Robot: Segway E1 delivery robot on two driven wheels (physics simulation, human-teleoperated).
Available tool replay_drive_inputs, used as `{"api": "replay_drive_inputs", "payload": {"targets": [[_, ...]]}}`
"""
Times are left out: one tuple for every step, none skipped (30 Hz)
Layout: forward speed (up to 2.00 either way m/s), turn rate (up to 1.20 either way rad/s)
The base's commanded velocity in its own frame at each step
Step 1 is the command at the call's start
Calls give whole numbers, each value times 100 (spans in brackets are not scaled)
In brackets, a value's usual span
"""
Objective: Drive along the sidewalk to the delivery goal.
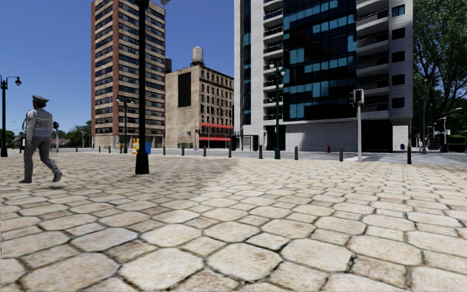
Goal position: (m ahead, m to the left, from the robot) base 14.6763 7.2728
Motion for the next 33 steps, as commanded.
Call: {"api": "replay_drive_inputs", "payload": {"targets": [[200, 0], [200, 0], [200, 0], [200, 0], [200, 0], [200, 0], [200, 0], [200, 0], [200, 0], [200, 0], [200, 0], [200, 0], [200, 0], [200, 0], [200, 0], [200, 0], [200, 0], [200, 0], [200, 0], [200, 0], [200, 0], [200, 0], [200, 0], [200, 0], [200, 0], [200, 0], [200, 0], [200, 0], [200, 0], [200, 0], [200, 0], [200, 0], [200, 0]]}}
